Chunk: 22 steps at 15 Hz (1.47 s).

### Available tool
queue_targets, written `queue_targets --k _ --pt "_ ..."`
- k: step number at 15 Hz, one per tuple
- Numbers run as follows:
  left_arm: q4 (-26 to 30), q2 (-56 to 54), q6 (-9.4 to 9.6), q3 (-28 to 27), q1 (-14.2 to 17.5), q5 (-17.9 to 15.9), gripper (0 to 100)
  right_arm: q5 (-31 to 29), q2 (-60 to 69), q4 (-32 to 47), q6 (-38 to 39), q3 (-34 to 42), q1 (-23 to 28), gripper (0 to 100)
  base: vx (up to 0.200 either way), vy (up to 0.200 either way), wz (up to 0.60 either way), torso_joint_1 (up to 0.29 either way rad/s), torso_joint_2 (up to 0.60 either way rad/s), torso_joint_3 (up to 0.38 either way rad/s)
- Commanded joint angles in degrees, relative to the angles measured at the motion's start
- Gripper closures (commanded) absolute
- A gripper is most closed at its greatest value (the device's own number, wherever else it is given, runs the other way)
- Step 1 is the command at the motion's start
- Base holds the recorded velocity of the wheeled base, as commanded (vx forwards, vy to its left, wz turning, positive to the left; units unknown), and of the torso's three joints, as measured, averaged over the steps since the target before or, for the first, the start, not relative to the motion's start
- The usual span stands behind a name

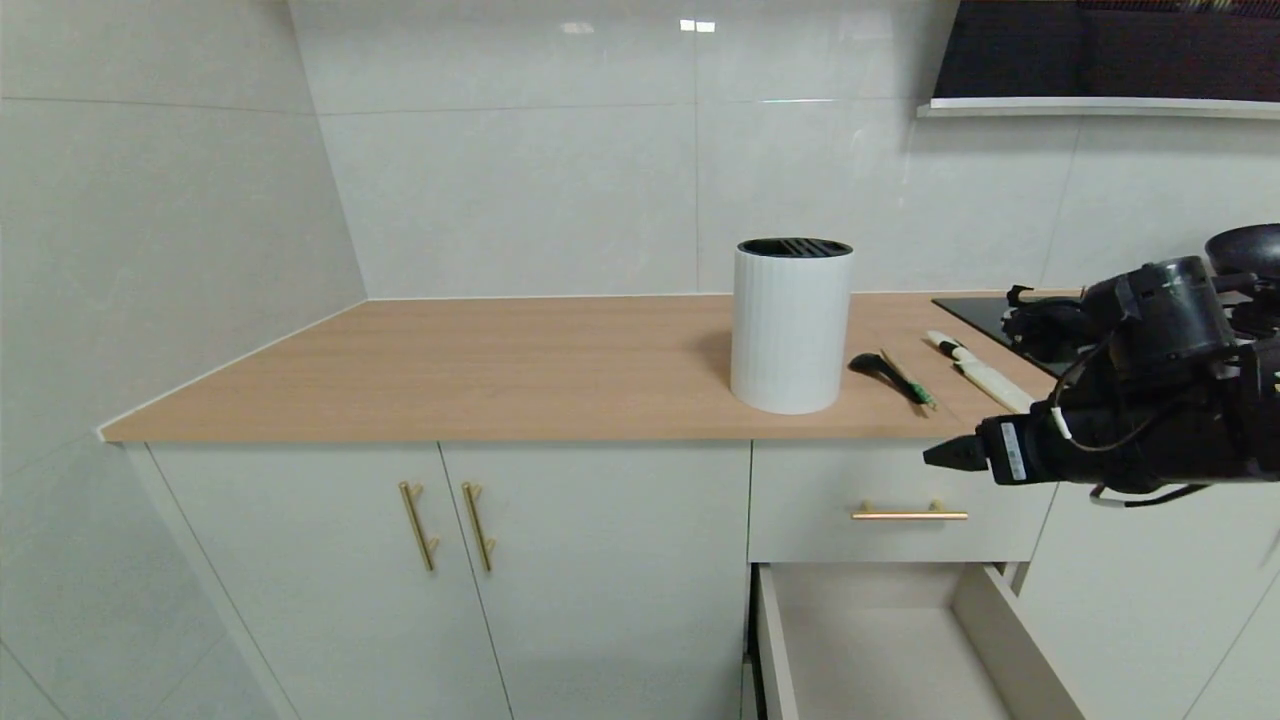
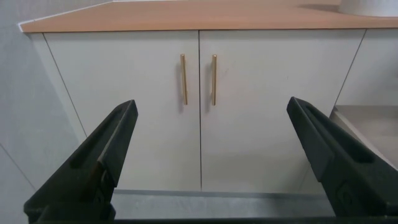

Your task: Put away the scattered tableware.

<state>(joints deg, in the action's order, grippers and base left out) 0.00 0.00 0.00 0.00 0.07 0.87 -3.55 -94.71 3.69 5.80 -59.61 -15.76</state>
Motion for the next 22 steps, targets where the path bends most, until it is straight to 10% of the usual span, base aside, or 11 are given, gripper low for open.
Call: queue_targets --k 1,21,22 --pt "0.0 0.0 0.00 0.0 0.0 0.0 0 -0.6 -8.4 1.4 0.1 -11.4 2.2 0 0.000 0.000 0.00 0.000 0.00 0.000" --pt "0.0 0.0 0.00 0.0 0.0 0.0 0 -6.0 -26.3 -4.2 3.9 -23.6 6.1 0 0.000 0.000 0.00 0.000 0.00 0.000" --pt "0.0 0.0 0.00 0.0 0.0 0.0 0 -5.9 -26.4 -4.2 3.8 -23.6 6.1 100 0.000 0.000 0.00 0.000 0.00 0.000"
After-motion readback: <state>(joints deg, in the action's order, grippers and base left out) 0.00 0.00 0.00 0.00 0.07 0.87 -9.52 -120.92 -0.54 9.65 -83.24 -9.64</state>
